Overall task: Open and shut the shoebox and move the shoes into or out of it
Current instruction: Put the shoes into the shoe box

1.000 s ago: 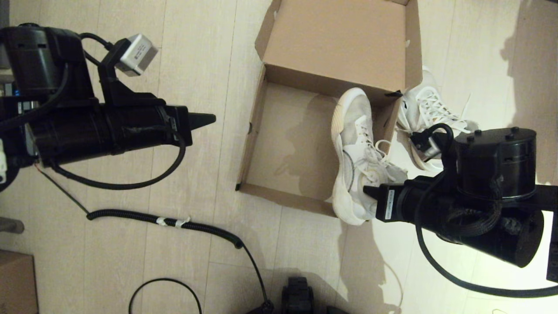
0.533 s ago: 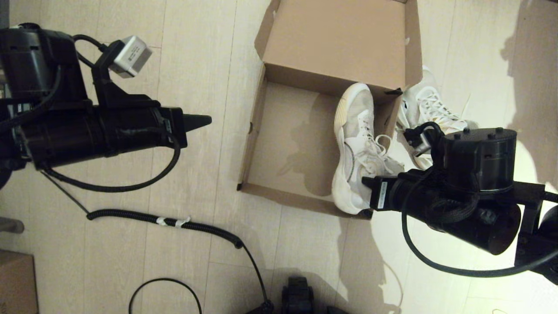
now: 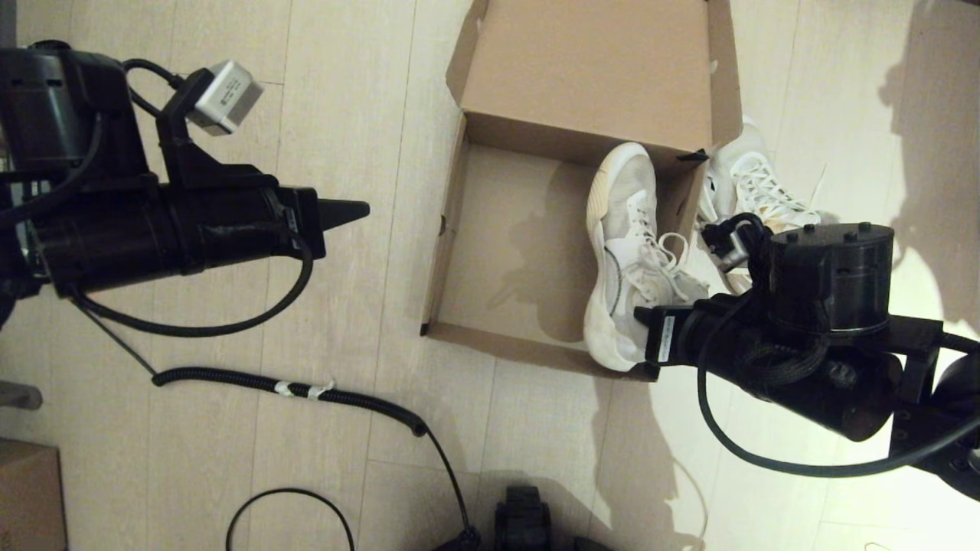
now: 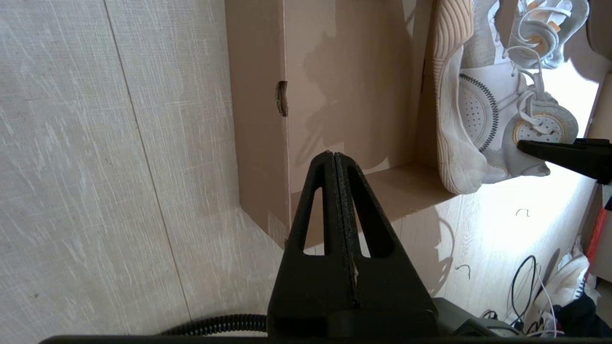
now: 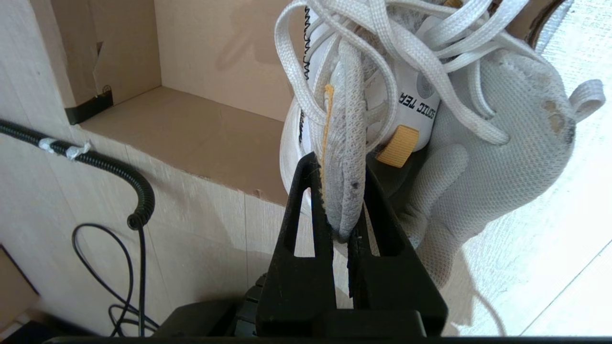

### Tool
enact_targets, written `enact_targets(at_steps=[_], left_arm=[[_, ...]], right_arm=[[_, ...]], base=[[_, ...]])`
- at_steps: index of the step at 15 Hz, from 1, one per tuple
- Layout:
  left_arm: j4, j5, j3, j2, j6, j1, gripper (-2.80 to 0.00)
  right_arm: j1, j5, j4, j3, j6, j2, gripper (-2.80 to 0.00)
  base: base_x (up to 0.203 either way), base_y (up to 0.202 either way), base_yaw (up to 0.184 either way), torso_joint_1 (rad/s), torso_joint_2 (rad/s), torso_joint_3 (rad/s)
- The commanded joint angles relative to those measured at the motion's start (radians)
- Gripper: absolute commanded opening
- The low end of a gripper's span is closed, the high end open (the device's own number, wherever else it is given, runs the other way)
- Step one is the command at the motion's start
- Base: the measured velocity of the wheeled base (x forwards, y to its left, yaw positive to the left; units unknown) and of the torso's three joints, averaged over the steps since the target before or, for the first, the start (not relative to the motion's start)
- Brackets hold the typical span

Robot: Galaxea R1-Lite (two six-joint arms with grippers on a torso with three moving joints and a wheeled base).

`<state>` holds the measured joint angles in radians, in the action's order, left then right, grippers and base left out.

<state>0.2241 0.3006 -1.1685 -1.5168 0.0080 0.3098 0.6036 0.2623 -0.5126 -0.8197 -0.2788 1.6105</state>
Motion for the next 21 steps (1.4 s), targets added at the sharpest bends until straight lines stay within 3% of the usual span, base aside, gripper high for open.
enact_targets(at_steps=[1,6,7,14,16,17,21], left_arm=[[0.001,0.002,0.000,0.004,0.000,-0.001,-2.80],[0.001,0.002,0.007,0.004,0.000,-0.005,-2.80],[0.001,0.002,0.007,0.004,0.000,-0.005,-2.80],[0.001,0.002,0.015,0.009,0.000,-0.005,-2.80],[0.003,0.003,0.014,0.006,0.000,-0.003,-2.80],[0.003,0.003,0.013,0.002,0.001,0.000,-2.80],[0.003,0.003,0.013,-0.003,0.001,0.006,-2.80]], right_arm=[[-0.001,0.002,-0.010,-0.010,-0.002,0.003,-2.80],[0.000,0.002,-0.017,0.006,0.003,0.002,-2.80],[0.001,0.002,-0.018,0.013,0.004,0.003,0.00],[-0.014,0.021,-0.044,0.006,0.007,-0.019,0.00],[-0.061,0.057,-0.042,0.012,0.028,-0.054,0.00],[-0.101,0.064,-0.042,0.019,0.061,-0.069,-2.80],[-0.290,0.069,-0.047,0.062,0.279,-0.061,-2.80]], base=[[0.000,0.000,0.000,0.000,0.00,0.000],[0.000,0.000,0.000,0.000,0.00,0.000],[0.000,0.000,0.000,0.000,0.00,0.000],[0.000,0.000,0.000,0.000,0.00,0.000],[0.000,0.000,0.000,0.000,0.00,0.000],[0.000,0.000,0.000,0.000,0.00,0.000],[0.000,0.000,0.000,0.000,0.00,0.000]])
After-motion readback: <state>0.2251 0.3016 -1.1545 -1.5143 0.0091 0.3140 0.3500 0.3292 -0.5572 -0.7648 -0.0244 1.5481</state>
